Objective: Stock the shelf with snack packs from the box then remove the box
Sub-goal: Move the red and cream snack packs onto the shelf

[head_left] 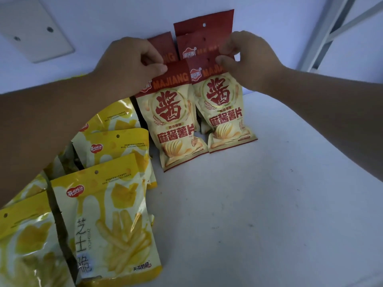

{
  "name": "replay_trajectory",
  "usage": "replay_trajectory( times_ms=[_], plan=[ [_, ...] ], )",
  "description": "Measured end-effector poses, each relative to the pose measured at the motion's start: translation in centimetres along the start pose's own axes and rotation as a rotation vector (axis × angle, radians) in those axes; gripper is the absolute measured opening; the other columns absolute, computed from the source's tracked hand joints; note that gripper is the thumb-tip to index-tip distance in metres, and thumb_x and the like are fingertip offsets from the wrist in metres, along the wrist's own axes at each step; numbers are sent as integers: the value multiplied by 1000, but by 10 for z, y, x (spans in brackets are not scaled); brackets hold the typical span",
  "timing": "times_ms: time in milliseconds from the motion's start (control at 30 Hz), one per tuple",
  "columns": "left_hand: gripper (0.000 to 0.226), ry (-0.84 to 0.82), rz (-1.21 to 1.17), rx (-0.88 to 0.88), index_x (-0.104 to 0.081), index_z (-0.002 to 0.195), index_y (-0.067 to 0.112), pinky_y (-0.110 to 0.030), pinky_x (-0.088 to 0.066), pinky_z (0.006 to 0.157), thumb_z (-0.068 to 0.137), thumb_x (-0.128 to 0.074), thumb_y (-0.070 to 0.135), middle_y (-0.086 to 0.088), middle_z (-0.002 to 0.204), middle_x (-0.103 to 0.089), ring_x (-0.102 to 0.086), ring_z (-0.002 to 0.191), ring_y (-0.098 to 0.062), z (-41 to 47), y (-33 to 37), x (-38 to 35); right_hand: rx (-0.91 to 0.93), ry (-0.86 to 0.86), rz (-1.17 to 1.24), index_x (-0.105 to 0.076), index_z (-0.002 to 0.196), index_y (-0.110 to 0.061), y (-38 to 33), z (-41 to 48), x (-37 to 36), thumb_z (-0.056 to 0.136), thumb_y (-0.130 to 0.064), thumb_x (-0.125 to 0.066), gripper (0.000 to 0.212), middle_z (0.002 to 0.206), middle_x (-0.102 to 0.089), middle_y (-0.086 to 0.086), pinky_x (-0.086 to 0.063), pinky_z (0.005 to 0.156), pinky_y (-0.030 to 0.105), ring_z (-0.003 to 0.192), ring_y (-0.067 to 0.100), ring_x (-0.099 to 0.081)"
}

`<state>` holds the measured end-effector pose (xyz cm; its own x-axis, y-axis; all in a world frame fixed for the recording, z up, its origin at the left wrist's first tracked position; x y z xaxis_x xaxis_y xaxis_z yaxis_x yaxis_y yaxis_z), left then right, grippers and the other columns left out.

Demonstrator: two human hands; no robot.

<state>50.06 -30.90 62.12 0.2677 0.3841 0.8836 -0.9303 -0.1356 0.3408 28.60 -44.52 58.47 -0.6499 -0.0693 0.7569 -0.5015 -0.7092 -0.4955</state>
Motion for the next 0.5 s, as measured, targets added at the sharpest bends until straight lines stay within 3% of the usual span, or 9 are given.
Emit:
replay_trajectory(
  times_ms=[167,300,433,500],
  plan=[
    [24,-71,-46,-102,-71,108,23,-14,-36,62,89,-71,39,18,83,-60,-54,70,6,-11,27,-7,-51,-25,-8,-66,112,-15,-7,-42,20,97,-38,-59,29,110,-68,-2,-51,91,34,101,15,-62],
    [22,-134,-136,-195,-73,105,24,-15,-39,60,88,-73,39,16,75,-60,-54,61,6,-26,58,-18,-195,63,34,-65,113,-16,-13,-92,43,96,-38,-61,27,109,-69,-3,-51,92,33,101,15,-64],
    [19,-226,-189,-310,-71,102,31,-12,-40,62,86,-74,41,10,80,-63,-56,67,2,-49,100,-29,-320,143,46,-65,112,-19,-21,-156,62,95,-38,-62,26,105,-68,-8,-52,91,34,100,13,-64],
    [22,-275,-224,-369,-71,104,32,-19,-46,71,85,-75,42,8,88,-67,-62,78,-3,-64,122,-34,-385,183,38,-65,110,-20,-26,-189,72,94,-38,-63,24,102,-67,-11,-52,90,31,98,10,-64]
  ],
)
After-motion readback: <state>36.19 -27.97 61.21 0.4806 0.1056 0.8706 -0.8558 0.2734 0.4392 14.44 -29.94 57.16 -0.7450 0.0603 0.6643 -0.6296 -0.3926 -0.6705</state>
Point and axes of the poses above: each hand's wrist, its own z-axis towards the middle knuckle, its own x-axis out of the back of the hand, y = z × x, the point moved 5 cm from there along z, towards the middle knuckle
